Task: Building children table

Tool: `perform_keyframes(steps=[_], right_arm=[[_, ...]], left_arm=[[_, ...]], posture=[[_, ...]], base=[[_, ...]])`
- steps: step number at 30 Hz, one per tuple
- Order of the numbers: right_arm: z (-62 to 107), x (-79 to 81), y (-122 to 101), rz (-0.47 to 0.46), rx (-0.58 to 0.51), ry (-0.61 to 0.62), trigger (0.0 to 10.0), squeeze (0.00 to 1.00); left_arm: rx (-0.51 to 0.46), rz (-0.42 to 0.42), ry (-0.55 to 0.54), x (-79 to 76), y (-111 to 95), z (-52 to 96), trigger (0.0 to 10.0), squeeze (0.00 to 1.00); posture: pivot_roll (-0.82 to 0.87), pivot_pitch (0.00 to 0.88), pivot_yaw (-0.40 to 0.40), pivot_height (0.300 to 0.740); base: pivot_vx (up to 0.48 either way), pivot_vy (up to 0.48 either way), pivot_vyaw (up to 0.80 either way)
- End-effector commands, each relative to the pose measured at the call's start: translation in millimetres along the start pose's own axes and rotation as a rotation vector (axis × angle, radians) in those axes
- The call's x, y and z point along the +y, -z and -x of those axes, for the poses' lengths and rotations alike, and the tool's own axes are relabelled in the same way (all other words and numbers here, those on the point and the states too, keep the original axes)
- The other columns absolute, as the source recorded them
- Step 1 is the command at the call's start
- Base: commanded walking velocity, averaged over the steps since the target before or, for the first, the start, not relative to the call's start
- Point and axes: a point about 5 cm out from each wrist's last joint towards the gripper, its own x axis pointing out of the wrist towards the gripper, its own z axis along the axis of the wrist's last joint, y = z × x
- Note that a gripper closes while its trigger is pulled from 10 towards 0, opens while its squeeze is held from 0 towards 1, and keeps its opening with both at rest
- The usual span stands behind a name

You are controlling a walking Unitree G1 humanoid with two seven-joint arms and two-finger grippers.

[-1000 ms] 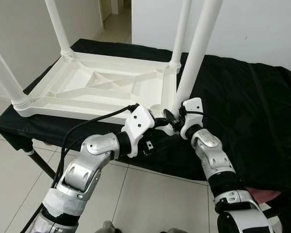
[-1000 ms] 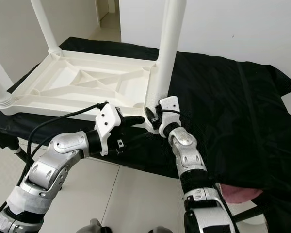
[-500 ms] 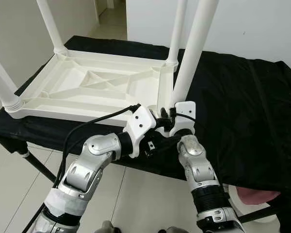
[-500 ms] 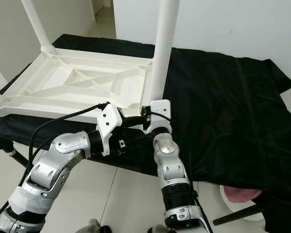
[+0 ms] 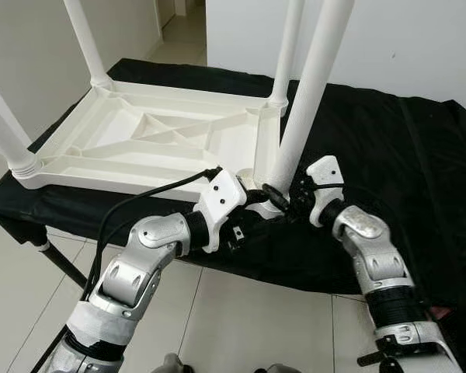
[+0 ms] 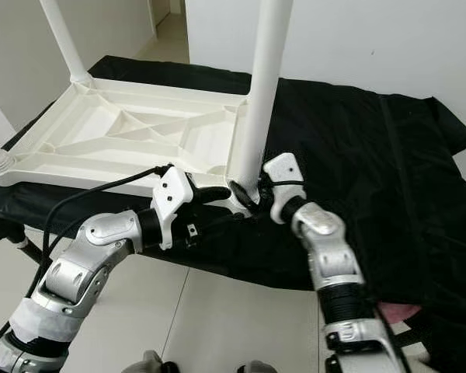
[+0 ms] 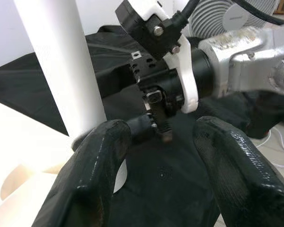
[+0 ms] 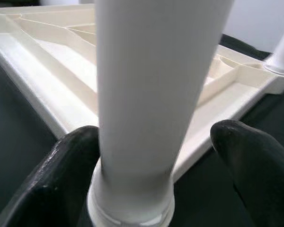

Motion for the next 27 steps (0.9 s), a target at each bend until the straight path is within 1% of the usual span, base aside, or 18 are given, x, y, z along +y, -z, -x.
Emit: perform_keyframes(steps=[1, 2, 3, 6, 7, 9, 11, 12, 13, 15, 17, 24, 27], right_arm=[[-4.6, -1.2, 0, 0.005, -0.012, -0.070, 10.0, 0.00], [-8.0, -1.6, 1, 0.016, -0.010, -0.107, 10.0, 0.00], [-8.0, -1.6, 1, 0.016, -0.010, -0.107, 10.0, 0.00], [-16.7, 1.7, 2, 0.030, -0.006, -0.196, 10.0, 0.00], [-20.3, 2.1, 3, 0.024, -0.002, -0.210, 10.0, 0.00], [-20.3, 2.1, 3, 0.024, -0.002, -0.210, 10.0, 0.00], [-26.9, 4.1, 5, 0.016, 0.016, -0.241, 10.0, 0.00], [-26.9, 4.1, 5, 0.016, 0.016, -0.241, 10.0, 0.00], [-30.8, 6.4, 9, 0.012, 0.038, -0.260, 6.1, 0.00], [-30.8, 6.4, 9, 0.012, 0.038, -0.260, 6.1, 0.00], [-35.9, 11.3, 14, 0.001, 0.062, -0.290, 0.0, 0.00], [-36.3, 16.8, 18, -0.021, 0.060, -0.327, 0.0, 0.00], [-33.3, 20.4, 21, -0.036, 0.044, -0.357, 0.0, 0.00]], left_arm=[[0.002, -0.010, -0.021, 1.1, -1, 0.7, 10.0, 0.00], [0.002, -0.010, -0.021, 0.7, -1, 0.3, 10.0, 0.00], [0.002, -0.010, -0.021, 0.7, -1, 0.3, 10.0, 0.00], [0.000, -0.010, -0.020, 0.3, -1, 0.1, 10.0, 0.00], [0.000, -0.012, -0.021, 0.5, -1, 0.1, 10.0, 0.00], [0.000, -0.012, -0.021, 0.5, -1, 0.1, 10.0, 0.00], [0.000, -0.014, -0.022, 1.2, -2, -0.1, 10.0, 0.00], [0.000, -0.014, -0.022, 1.2, -2, -0.1, 10.0, 0.00], [0.000, -0.017, -0.023, 1.5, -2, -0.3, 10.0, 0.00], [0.000, -0.017, -0.023, 1.5, -2, -0.3, 10.0, 0.00], [0.000, -0.020, -0.028, 2.1, -3, 0.6, 10.0, 0.00], [0.004, -0.021, -0.036, 2.4, -2, 3.2, 10.0, 0.00], [0.006, -0.015, -0.043, 1.7, -1, 4.6, 10.0, 0.00]], posture=[[-0.11, 0.024, 0.025, 0.740], [-0.10, 0.019, 0.027, 0.740], [-0.10, 0.019, 0.027, 0.740], [-0.10, 0.012, 0.028, 0.740], [-0.10, 0.012, 0.028, 0.740], [-0.10, 0.012, 0.028, 0.740], [-0.09, 0.007, 0.028, 0.740], [-0.09, 0.007, 0.028, 0.740], [-0.09, 0.007, 0.028, 0.740], [-0.09, 0.007, 0.028, 0.740], [-0.07, 0.003, 0.032, 0.740], [-0.06, 0.006, 0.031, 0.740], [-0.06, 0.013, 0.027, 0.740]], base=[[0.000, 0.000, 0.00], [0.000, 0.000, 0.00], [0.000, 0.000, 0.00], [0.000, 0.000, 0.00], [0.000, 0.000, 0.00], [0.000, 0.000, 0.00], [0.000, 0.000, 0.00], [0.000, 0.000, 0.00], [0.000, 0.000, 0.00], [0.000, 0.000, 0.00], [0.000, 0.000, 0.00], [0.000, 0.000, 0.00], [0.000, 0.000, 0.00]])
